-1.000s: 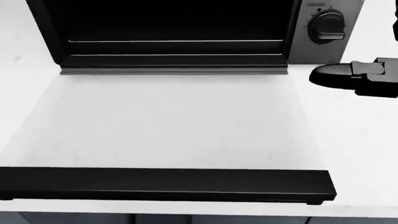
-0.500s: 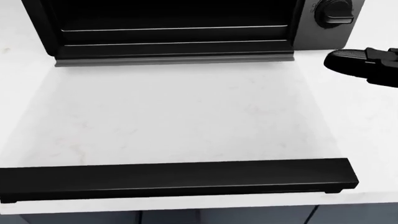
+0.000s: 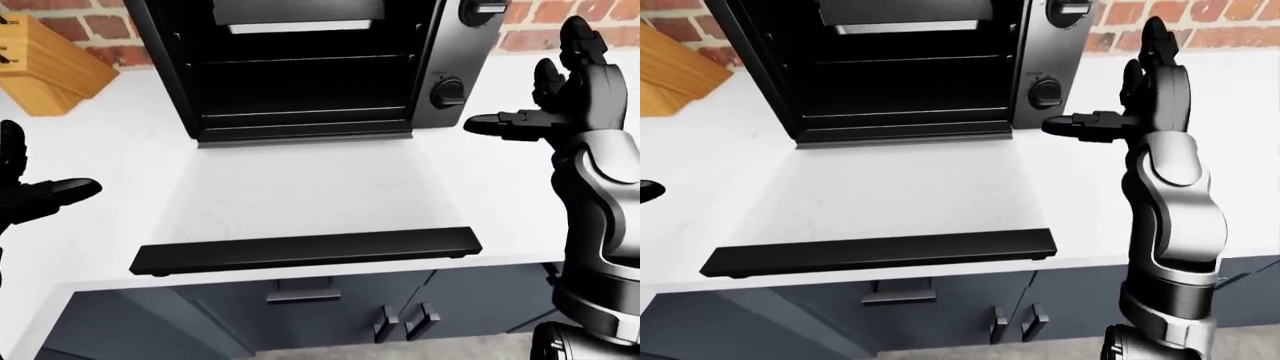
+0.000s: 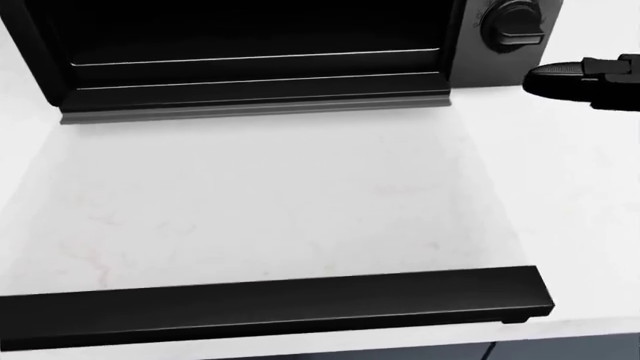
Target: Close the toaster oven door.
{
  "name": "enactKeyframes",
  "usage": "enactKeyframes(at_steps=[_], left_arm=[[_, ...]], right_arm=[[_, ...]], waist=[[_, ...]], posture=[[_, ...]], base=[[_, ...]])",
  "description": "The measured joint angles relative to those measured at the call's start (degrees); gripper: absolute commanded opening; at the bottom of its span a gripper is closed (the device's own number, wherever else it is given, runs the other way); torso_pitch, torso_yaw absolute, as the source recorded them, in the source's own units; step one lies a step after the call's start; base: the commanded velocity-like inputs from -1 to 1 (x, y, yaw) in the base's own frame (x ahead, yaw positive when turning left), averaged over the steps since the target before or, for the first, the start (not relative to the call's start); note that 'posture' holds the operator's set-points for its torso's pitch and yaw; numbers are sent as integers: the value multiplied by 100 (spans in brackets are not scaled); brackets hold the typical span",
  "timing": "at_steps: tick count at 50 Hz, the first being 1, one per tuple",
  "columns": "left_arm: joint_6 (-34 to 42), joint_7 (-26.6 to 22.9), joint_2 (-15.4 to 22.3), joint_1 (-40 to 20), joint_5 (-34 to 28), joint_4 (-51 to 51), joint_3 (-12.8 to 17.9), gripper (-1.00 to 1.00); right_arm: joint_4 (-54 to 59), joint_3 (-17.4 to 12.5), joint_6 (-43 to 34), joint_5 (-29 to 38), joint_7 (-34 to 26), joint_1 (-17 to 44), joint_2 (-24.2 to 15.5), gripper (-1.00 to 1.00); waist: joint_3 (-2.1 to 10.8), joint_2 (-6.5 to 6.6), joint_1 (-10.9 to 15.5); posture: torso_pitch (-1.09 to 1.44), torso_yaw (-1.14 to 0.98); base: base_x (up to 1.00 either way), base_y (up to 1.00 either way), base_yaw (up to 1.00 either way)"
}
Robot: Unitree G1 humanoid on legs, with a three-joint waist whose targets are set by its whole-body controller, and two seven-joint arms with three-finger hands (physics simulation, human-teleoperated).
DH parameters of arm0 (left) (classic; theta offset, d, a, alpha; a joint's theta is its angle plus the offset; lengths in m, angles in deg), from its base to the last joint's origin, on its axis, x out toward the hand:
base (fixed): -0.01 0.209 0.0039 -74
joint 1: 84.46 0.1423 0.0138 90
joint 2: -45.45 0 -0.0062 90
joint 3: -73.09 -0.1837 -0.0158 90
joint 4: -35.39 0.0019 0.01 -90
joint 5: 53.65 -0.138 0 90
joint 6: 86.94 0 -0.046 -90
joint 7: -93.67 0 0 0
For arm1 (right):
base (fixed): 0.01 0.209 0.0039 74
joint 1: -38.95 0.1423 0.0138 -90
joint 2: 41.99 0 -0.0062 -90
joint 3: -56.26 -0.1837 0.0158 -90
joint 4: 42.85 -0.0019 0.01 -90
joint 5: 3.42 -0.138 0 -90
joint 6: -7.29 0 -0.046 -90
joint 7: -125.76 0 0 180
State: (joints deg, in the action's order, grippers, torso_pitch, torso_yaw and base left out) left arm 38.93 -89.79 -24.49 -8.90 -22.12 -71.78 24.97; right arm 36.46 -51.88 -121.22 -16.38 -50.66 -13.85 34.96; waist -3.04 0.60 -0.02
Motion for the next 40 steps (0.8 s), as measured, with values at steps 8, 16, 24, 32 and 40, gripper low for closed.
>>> enactKeyframes(at_steps=[8, 16, 24, 32, 40], left_arm=[[-79, 50, 172, -49, 74, 222, 44, 100], [-156, 100, 274, -67, 140, 333, 67, 100], [-195, 139, 325, -63, 209, 367, 89, 100], [-186, 148, 342, -48, 234, 374, 103, 100], [-180, 161, 354, -55, 241, 366, 93, 100]], right_arm=[[530, 70, 438, 383, -340, -22, 8, 100], [787, 72, 750, 722, -626, -88, 44, 100], [935, 79, 1031, 917, -881, -211, 59, 100], [1135, 137, 1215, 1064, -1179, -334, 153, 100], [1316, 131, 1377, 1160, -1320, -359, 174, 100]], waist=[[-11, 7, -10], [-21, 28, -16], [-8, 23, -28], [-8, 32, -32], [0, 46, -27]], posture=[[0, 0], [0, 0], [0, 0], [0, 0], [0, 0]], base=[[0, 0, 0], [0, 0, 0], [0, 0, 0], [0, 0, 0], [0, 0, 0]])
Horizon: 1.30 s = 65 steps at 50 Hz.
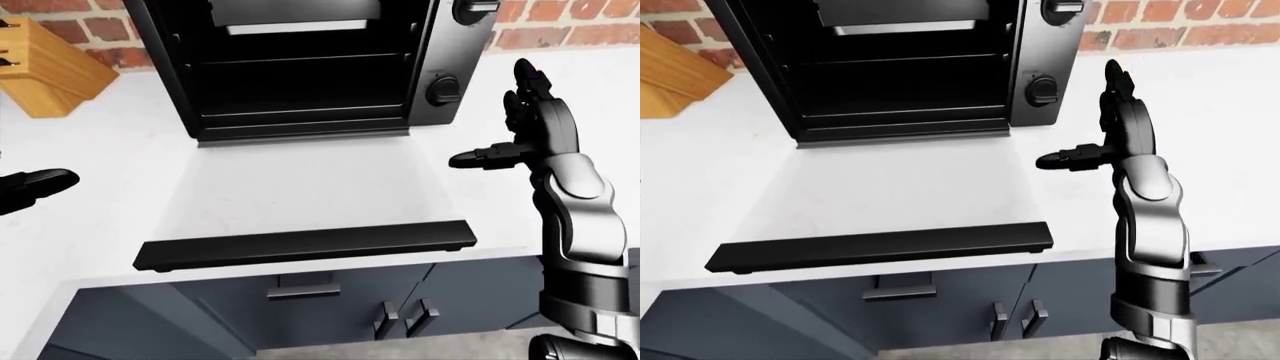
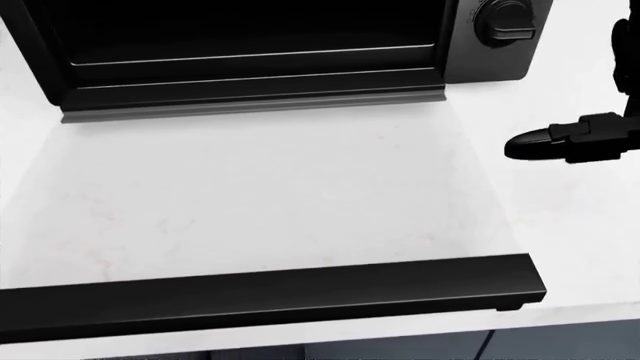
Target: Close the toaster oven door.
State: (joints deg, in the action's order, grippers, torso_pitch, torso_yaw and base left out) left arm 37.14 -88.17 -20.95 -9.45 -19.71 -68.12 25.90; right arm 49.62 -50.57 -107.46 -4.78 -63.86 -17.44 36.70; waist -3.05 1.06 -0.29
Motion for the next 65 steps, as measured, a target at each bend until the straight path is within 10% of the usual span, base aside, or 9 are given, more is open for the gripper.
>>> enactKeyframes(at_steps=[65], left_arm=[[-43, -26, 47, -16, 18, 55, 12, 100]], right_arm=[[-544, 78, 78, 532, -965, -375, 213, 100]], waist=[[19, -1, -15]], posture=[[0, 0]], base=[[0, 0, 0]])
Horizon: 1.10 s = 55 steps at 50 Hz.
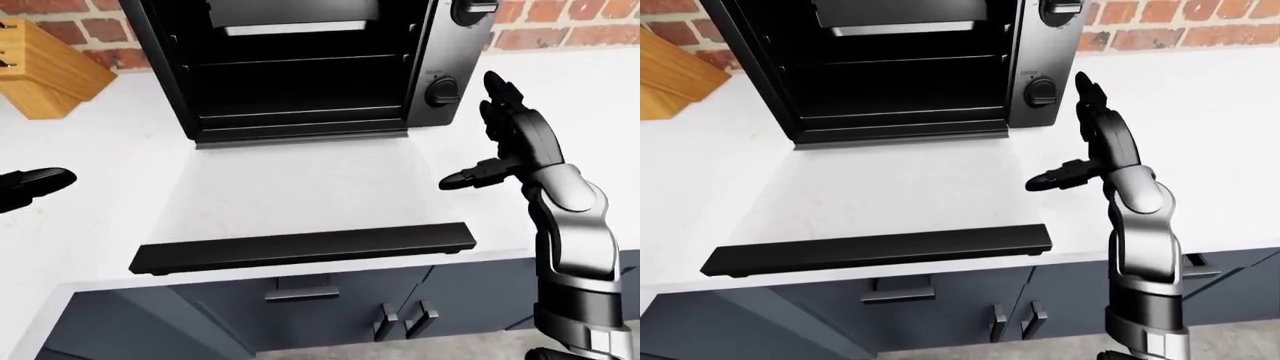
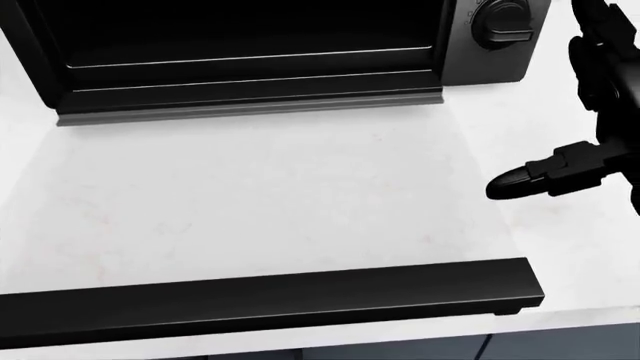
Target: Close the toaster oven door.
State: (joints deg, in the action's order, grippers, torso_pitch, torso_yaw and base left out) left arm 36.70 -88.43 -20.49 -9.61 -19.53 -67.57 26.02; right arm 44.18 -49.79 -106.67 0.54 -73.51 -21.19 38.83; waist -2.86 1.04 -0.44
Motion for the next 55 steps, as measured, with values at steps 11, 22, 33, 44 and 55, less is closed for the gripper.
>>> enactKeyframes(at_steps=[11, 22, 33, 44, 55], left_arm=[[19, 11, 23, -13, 20, -9, 11, 100], [25, 17, 31, -9, 30, -4, 10, 100], [25, 19, 31, -14, 19, 6, 5, 100], [23, 11, 16, -1, 17, -8, 10, 100], [44, 17, 35, -10, 31, -12, 25, 100]], right_arm=[[-117, -2, -91, 19, -50, -7, -1, 100], [59, -43, -21, 37, -46, 88, -106, 100], [435, -115, 403, 185, -31, 94, -333, 100], [507, -113, 754, 457, -114, 10, -333, 100], [605, -71, 1035, 657, -167, -25, -310, 100]], waist=[[0, 5, 0], [-3, 12, 1], [-3, -1, -3], [-5, 3, -4], [-3, -5, -8]], posture=[[0, 0], [0, 0], [0, 0], [0, 0], [0, 0]], base=[[0, 0, 0], [0, 0, 0], [0, 0, 0], [0, 0, 0], [0, 0, 0]])
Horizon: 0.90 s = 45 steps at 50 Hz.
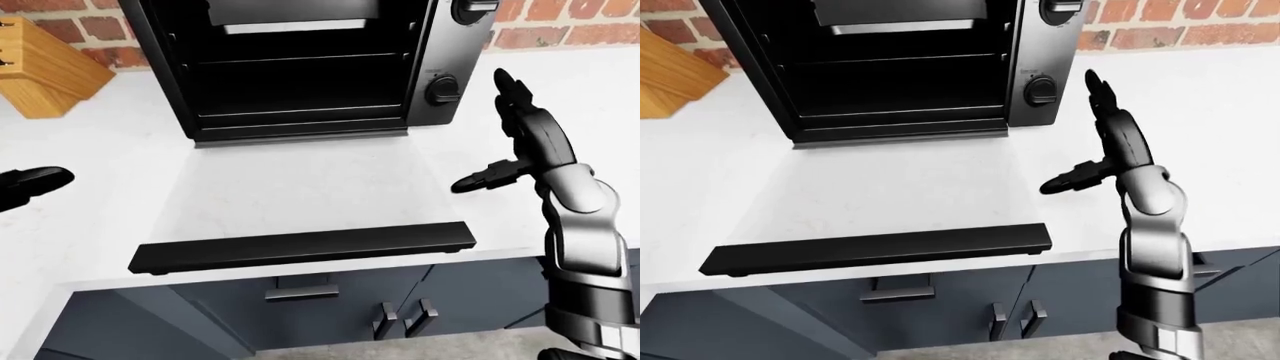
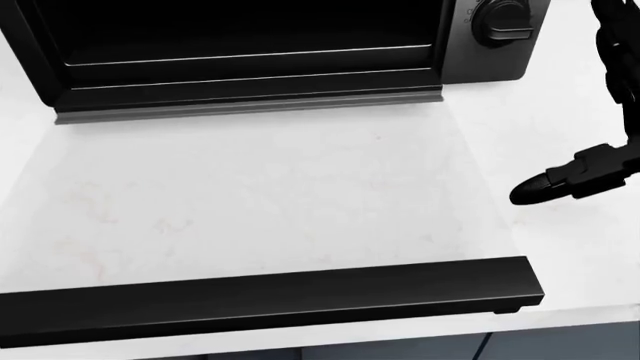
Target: Close the toaster oven door.
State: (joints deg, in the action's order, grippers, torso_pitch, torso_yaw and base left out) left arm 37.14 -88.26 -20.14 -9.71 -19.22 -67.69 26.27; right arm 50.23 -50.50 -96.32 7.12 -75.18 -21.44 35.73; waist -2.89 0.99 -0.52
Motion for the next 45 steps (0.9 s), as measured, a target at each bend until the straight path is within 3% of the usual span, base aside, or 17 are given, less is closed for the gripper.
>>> enactKeyframes(at_steps=[45], left_arm=[[-8, -5, 19, 5, 4, 28, 11, 100]], right_arm=[[-208, 21, 254, 275, -284, -248, 174, 100]], waist=[[2, 8, -6]], posture=[[0, 0]], base=[[0, 0, 0]])
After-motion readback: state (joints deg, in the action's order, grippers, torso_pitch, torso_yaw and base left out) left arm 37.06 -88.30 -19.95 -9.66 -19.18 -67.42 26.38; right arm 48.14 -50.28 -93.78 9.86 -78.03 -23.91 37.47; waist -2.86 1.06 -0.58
